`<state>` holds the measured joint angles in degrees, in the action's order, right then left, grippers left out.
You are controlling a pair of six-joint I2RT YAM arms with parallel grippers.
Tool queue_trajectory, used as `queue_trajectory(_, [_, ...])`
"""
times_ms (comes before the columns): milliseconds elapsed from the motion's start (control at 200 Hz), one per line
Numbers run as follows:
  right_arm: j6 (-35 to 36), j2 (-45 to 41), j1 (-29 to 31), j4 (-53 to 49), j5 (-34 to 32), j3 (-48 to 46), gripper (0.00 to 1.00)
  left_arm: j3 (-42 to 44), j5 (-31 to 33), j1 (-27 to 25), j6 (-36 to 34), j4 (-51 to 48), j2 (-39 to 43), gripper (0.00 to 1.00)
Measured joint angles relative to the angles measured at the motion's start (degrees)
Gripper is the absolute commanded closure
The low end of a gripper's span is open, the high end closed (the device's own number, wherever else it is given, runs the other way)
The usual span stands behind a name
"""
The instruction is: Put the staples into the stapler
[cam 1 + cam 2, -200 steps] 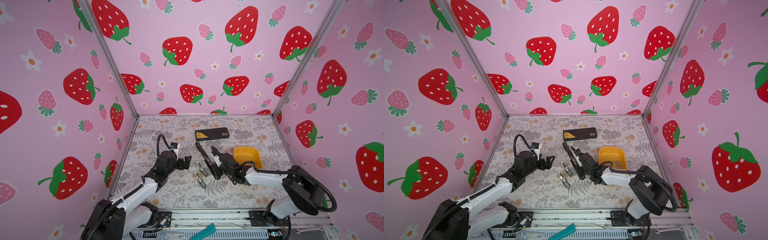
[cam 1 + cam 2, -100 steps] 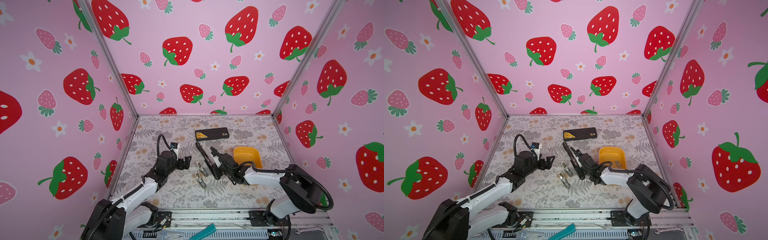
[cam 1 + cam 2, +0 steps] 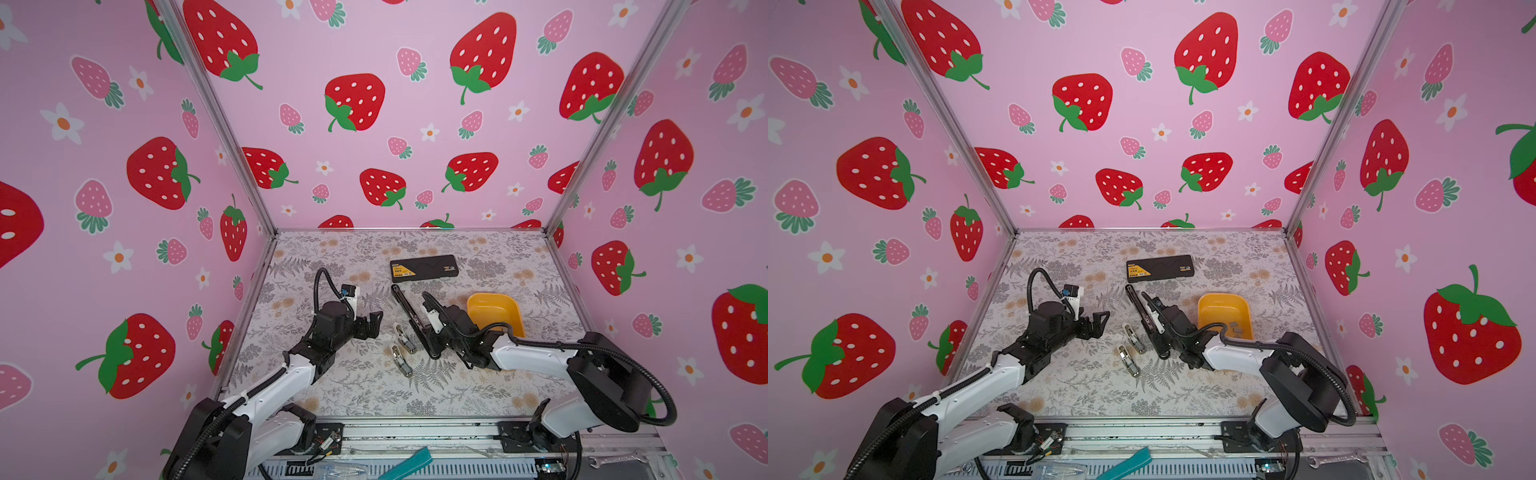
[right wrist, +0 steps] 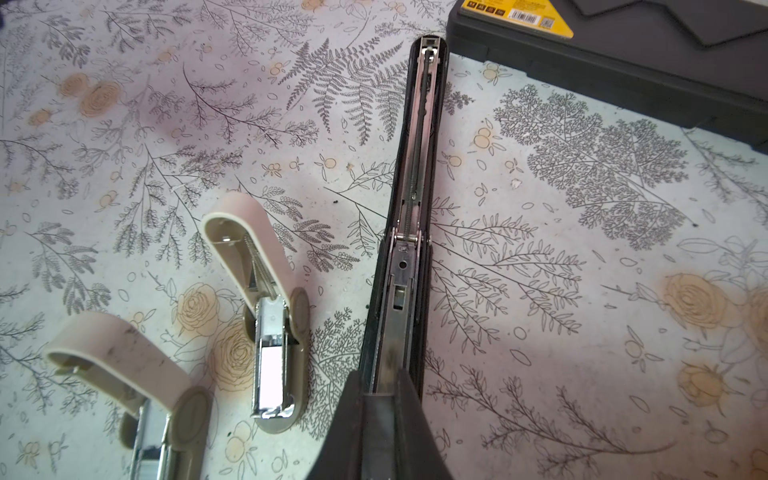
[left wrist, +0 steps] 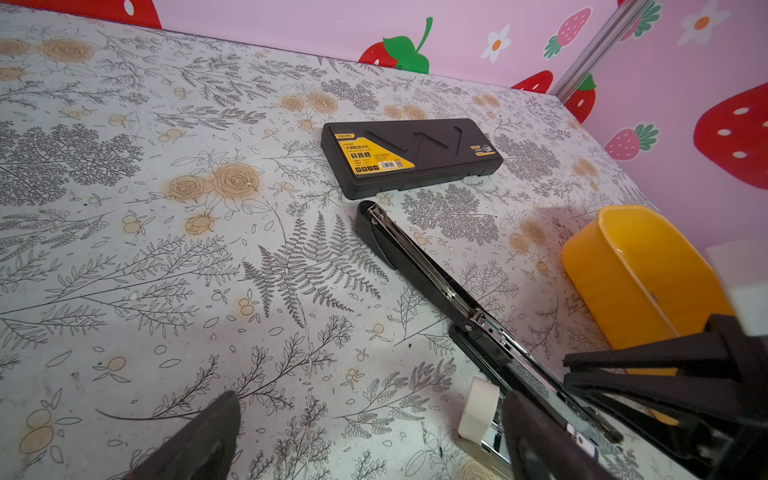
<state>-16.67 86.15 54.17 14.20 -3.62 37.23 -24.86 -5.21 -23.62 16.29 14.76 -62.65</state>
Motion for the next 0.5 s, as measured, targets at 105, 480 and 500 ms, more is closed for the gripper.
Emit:
queue_trajectory(105, [0.0, 0.0, 0.0, 0.0, 0.3, 0.0, 0.89, 0.0, 0.0, 0.0, 0.0, 0.0, -0.1, 0.01])
queue_trajectory(480, [0.0, 0.8, 0.0, 0.0, 0.3, 0.0, 0.89, -0.1, 0.0, 0.0, 0.0, 0.0, -0.1, 0.01])
queue_trajectory(500, [0.0, 0.9, 0.0, 0.0, 0.3, 0.0, 0.89, 0.0, 0.0, 0.0, 0.0, 0.0, -0.1, 0.01])
